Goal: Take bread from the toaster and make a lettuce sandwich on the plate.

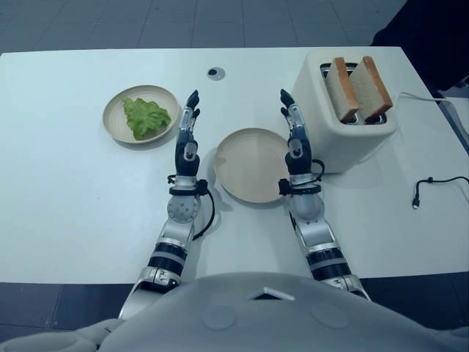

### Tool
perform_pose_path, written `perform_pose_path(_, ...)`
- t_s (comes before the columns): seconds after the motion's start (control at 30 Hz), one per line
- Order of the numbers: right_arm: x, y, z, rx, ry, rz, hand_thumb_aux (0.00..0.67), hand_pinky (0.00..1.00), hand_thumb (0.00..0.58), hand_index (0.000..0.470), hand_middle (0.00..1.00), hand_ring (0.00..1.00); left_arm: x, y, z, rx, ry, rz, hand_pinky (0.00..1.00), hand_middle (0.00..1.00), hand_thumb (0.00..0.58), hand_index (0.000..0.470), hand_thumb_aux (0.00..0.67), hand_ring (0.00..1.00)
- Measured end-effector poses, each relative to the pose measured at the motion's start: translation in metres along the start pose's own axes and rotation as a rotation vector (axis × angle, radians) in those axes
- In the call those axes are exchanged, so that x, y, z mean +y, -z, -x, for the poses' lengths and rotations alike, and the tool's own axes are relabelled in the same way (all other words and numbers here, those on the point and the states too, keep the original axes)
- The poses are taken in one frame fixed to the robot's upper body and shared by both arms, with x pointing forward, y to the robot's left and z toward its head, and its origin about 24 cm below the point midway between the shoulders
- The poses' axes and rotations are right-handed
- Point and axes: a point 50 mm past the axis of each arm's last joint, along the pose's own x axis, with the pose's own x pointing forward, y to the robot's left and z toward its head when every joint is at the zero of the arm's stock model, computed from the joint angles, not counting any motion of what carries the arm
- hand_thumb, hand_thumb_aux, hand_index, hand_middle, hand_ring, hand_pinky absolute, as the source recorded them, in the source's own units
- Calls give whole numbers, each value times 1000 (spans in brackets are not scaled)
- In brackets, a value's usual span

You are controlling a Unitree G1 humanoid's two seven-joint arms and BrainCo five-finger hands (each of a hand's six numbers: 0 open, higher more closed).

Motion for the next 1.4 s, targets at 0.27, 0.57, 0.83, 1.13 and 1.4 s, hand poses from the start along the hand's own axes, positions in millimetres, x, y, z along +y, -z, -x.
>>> perform_pose_path(0.27, -1, 4, -1, 39, -25, 14, 0, 0, 0, 0, 0, 0, -1, 2, -1, 7, 18, 8, 0, 0, 0, 0, 0, 0)
perform_pose_path(0.57, -125, -128, -23, -359, 239, 671, 0, 0, 0, 0, 0, 0, -4, 1, -2, -4, 38, 0, 0, 0, 0, 0, 0, 0)
perform_pose_path(0.83, -201, -86, -8, 136, 296, 1174, 0, 0, 0, 0, 0, 0, -9, 3, -3, -3, 64, -7, 0, 0, 0, 0, 0, 0)
perform_pose_path(1.13, -190, -37, -14, 332, 79, 1223, 0, 0, 0, 0, 0, 0, -12, 2, -3, -10, 79, -3, 0, 0, 0, 0, 0, 0)
perform_pose_path(1.4, -171, -45, -33, 202, 39, 1217, 670, 1000, 580, 470, 1000, 1000, -13, 1, -2, -13, 88, -7, 0, 0, 0, 0, 0, 0)
